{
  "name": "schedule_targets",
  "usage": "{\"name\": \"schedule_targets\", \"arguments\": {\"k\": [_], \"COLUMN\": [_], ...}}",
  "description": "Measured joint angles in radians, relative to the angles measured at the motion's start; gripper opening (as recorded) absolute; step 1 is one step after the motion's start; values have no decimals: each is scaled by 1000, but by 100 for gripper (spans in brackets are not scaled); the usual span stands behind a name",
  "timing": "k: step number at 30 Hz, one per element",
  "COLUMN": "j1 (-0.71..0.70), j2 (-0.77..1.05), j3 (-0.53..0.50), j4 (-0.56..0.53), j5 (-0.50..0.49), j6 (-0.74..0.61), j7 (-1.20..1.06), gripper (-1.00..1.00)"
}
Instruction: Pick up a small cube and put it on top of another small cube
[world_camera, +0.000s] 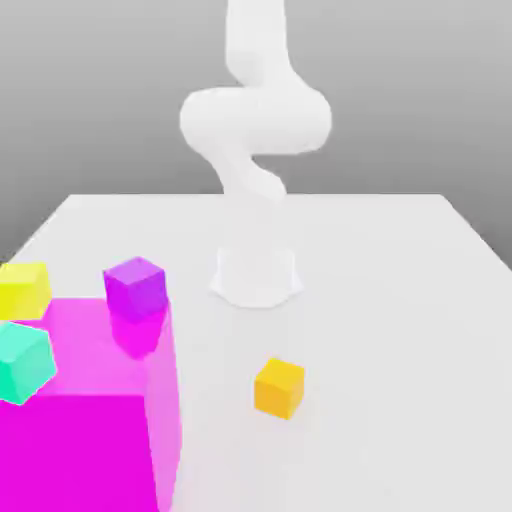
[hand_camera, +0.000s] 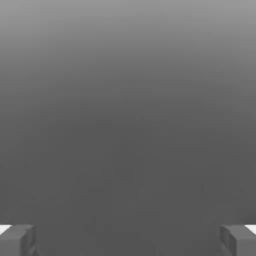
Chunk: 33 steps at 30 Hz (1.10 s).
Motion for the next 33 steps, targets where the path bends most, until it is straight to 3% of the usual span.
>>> {"name": "schedule_targets", "arguments": {"k": [10,17,24,31,32,33], "j1": [-8,-35,-39,74,87,87], "j2": [288,561,794,942,957,957], "j3": [60,158,144,22,10,10], "j4": [-323,-568,-580,-563,-562,-562], "j5": [86,69,-27,-79,-79,-79], "j6": [246,474,655,783,796,796], "j7": [190,415,523,568,570,570], "gripper": [0,0,0,0,-100,-100]}}
